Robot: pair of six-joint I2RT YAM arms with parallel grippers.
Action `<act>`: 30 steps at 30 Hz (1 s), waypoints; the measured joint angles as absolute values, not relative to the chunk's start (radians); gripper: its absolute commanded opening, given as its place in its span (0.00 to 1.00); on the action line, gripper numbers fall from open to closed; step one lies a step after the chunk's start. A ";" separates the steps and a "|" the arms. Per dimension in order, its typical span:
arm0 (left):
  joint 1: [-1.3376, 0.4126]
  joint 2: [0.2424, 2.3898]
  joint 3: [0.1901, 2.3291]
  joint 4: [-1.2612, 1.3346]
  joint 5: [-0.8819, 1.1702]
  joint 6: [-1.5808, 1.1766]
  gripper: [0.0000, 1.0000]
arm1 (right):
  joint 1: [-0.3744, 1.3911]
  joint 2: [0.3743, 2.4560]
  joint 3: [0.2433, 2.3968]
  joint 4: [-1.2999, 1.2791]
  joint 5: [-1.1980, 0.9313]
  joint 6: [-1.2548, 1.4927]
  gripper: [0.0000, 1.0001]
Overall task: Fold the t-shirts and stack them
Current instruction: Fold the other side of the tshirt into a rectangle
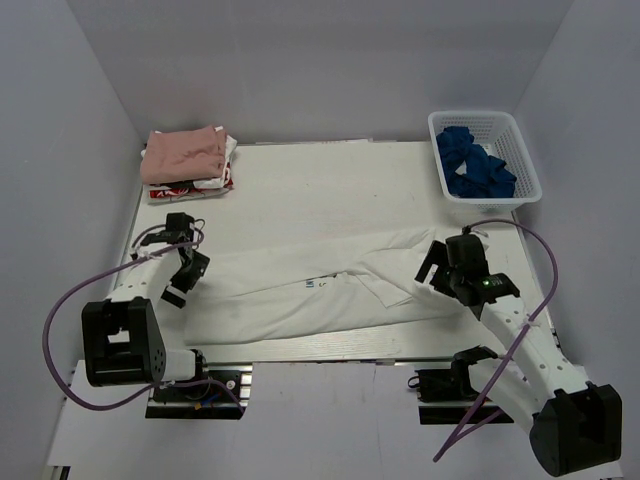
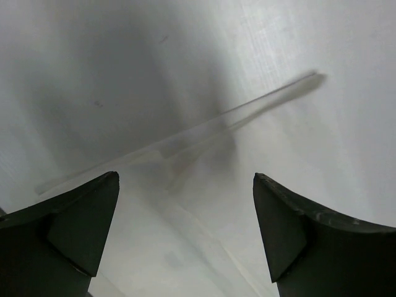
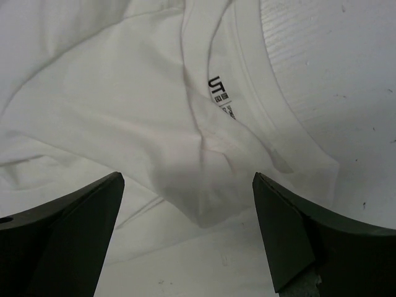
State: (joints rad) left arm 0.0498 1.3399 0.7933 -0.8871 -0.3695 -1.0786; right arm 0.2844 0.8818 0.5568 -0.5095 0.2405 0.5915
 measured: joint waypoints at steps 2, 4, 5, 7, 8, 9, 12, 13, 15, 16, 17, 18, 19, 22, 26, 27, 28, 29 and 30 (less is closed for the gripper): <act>0.049 1.341 0.843 -0.886 -0.369 -1.077 0.99 | 0.285 0.892 0.584 -0.506 0.231 0.585 0.90; 0.049 1.345 0.893 -0.876 -0.362 -1.074 0.99 | 0.285 0.922 0.625 -0.489 0.208 0.567 0.90; 0.049 1.349 0.911 -0.867 -0.358 -1.069 0.99 | 0.285 0.947 0.649 -0.471 0.195 0.557 0.90; 0.049 1.364 0.936 -0.839 -0.340 -1.051 0.99 | 0.288 1.008 0.693 -0.429 0.156 0.537 0.90; 0.048 1.375 0.939 -0.824 -0.326 -1.038 0.99 | 0.292 1.036 0.704 -0.408 0.137 0.529 0.90; 0.046 1.387 0.940 -0.813 -0.312 -1.028 0.99 | 0.298 1.066 0.711 -0.385 0.118 0.521 0.90; 0.041 1.433 0.939 -0.775 -0.256 -0.993 0.99 | 0.316 1.155 0.712 -0.340 0.063 0.512 0.90; 0.041 1.447 0.937 -0.761 -0.239 -0.984 0.99 | 0.320 1.175 0.710 -0.336 0.041 0.511 0.90; 0.039 1.471 0.926 -0.727 -0.210 -0.963 0.99 | 0.327 1.206 0.703 -0.328 -0.009 0.513 0.90; 0.038 1.483 0.921 -0.719 -0.199 -0.956 0.99 | 0.331 1.213 0.694 -0.321 -0.034 0.513 0.90; 0.037 1.496 0.913 -0.705 -0.191 -0.949 0.99 | 0.334 1.213 0.678 -0.312 -0.058 0.513 0.90; 0.037 1.507 0.905 -0.697 -0.186 -0.943 0.99 | 0.337 1.211 0.663 -0.313 -0.078 0.514 0.90; 0.037 1.520 0.897 -0.690 -0.181 -0.939 0.99 | 0.341 1.208 0.648 -0.315 -0.091 0.514 0.90; 0.037 1.555 0.876 -0.679 -0.179 -0.931 0.99 | 0.353 1.181 0.611 -0.374 -0.112 0.512 0.90; 0.036 1.565 0.881 -0.680 -0.183 -0.924 0.99 | 0.356 1.101 0.607 -0.491 -0.079 0.508 0.90; 0.036 1.567 0.882 -0.680 -0.183 -0.921 0.99 | 0.356 1.083 0.608 -0.511 -0.070 0.508 0.90; 0.035 1.568 0.883 -0.681 -0.183 -0.920 0.99 | 0.356 1.064 0.610 -0.532 -0.052 0.507 0.90; 0.035 1.569 0.884 -0.681 -0.183 -0.917 0.99 | 0.356 1.050 0.617 -0.552 -0.036 0.505 0.90; 0.035 1.569 0.884 -0.682 -0.183 -0.916 0.99 | 0.356 1.039 0.629 -0.568 -0.021 0.501 0.90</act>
